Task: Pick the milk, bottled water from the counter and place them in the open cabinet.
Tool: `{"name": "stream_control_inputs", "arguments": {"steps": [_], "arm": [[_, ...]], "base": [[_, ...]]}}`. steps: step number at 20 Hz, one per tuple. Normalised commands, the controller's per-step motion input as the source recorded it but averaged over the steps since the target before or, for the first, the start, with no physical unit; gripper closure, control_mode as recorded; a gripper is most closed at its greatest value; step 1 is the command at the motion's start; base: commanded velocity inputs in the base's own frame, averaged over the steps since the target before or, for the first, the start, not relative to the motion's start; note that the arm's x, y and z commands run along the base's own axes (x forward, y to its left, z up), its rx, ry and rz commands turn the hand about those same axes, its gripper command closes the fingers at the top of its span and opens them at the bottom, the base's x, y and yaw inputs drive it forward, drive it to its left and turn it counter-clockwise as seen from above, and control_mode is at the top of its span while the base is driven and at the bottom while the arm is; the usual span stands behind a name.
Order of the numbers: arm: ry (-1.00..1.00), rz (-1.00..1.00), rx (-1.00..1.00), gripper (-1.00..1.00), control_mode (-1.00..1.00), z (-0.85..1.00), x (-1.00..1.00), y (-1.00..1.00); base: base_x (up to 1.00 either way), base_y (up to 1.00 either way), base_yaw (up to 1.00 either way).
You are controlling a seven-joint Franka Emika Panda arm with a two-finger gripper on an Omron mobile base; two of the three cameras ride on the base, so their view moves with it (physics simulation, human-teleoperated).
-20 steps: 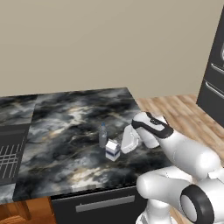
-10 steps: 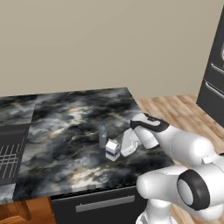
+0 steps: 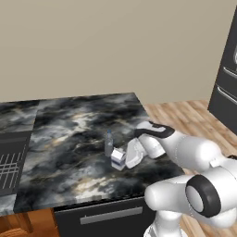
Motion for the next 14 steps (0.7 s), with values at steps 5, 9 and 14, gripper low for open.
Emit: {"name": "stream_control_inputs", "arguments": {"steps": [5,9,14], "arm": [[0.00,0.01,0.00,-1.00,-1.00,-0.14,-0.03,0.24],[0.00,0.00,0.00,-1.00,-1.00,-0.14,0.00,0.08],[-0.01,0.00,0.01,-1.00,-1.00,-0.02,-0.02,0.00]], "base": [[0.00,0.00,0.00],[0.00,0.00,0.00],[0.00,0.00,0.00]]}}
